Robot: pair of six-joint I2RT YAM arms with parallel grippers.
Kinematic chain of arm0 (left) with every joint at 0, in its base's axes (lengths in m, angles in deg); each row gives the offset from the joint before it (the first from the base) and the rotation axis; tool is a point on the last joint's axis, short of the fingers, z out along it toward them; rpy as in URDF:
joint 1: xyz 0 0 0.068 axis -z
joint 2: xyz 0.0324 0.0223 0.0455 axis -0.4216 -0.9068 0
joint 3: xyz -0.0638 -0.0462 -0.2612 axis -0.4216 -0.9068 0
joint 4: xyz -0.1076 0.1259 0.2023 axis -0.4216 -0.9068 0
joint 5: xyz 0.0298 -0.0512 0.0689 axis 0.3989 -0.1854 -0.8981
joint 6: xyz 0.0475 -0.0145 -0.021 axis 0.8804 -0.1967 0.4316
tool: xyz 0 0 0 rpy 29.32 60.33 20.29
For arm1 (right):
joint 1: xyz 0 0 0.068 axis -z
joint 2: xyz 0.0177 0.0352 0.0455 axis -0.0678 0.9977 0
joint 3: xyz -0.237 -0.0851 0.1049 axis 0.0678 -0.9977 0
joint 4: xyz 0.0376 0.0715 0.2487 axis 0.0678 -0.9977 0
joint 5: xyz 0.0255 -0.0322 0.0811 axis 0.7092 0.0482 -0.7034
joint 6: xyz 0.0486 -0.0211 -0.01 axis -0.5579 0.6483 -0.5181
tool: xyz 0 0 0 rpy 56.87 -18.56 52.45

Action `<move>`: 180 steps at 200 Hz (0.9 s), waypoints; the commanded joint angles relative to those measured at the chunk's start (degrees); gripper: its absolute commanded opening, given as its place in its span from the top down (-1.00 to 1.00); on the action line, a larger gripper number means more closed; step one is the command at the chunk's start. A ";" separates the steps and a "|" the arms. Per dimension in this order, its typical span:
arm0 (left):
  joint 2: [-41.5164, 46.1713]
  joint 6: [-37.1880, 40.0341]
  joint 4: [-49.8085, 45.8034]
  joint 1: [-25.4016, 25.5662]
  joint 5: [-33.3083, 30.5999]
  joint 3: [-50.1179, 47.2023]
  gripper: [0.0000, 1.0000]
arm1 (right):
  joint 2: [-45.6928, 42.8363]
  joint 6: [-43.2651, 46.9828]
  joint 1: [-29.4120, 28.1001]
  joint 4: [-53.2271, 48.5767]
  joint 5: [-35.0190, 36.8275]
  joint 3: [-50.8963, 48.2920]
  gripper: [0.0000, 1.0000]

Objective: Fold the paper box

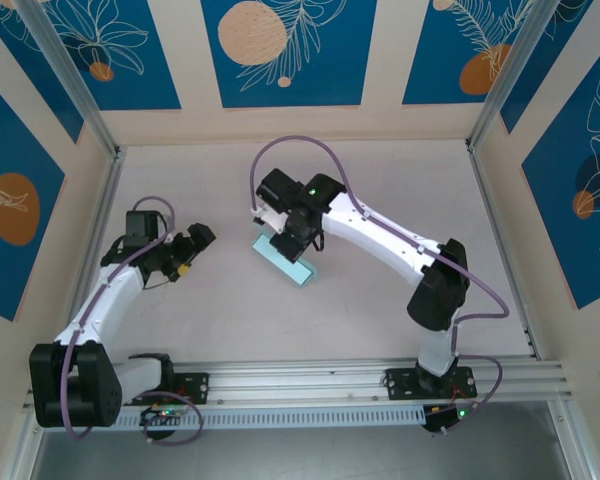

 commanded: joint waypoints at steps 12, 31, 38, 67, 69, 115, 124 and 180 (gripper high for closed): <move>-1.39 -0.69 4.54 -0.90 5.00 -1.87 -1.00 | 5.74 6.14 0.95 -4.50 -9.09 6.85 1.00; -1.66 -1.17 6.97 -0.89 5.14 -3.05 -1.00 | 8.85 7.52 1.66 -4.92 -6.62 10.42 1.00; -1.89 -1.47 7.91 -0.85 4.88 -3.30 -1.00 | 10.12 7.75 1.94 -5.07 -6.21 12.06 1.00; -4.36 -2.34 10.40 -0.89 4.94 -2.73 -1.00 | 15.58 9.02 4.23 -7.80 -7.76 20.03 1.00; -4.63 -2.36 10.45 -0.89 5.02 -2.67 -1.00 | 15.99 9.08 4.34 -8.13 -7.86 20.64 1.00; -9.26 -2.88 14.55 -0.89 4.65 -0.98 -0.99 | 22.21 10.33 5.12 -10.73 -5.78 25.82 1.00; -10.36 -3.04 16.45 -0.85 4.76 -0.81 -0.95 | 22.47 10.12 5.32 -10.17 -5.63 25.75 0.91; -18.46 -8.51 29.45 -0.85 8.62 1.01 -0.67 | 23.96 8.73 5.09 -8.86 -5.04 28.43 0.55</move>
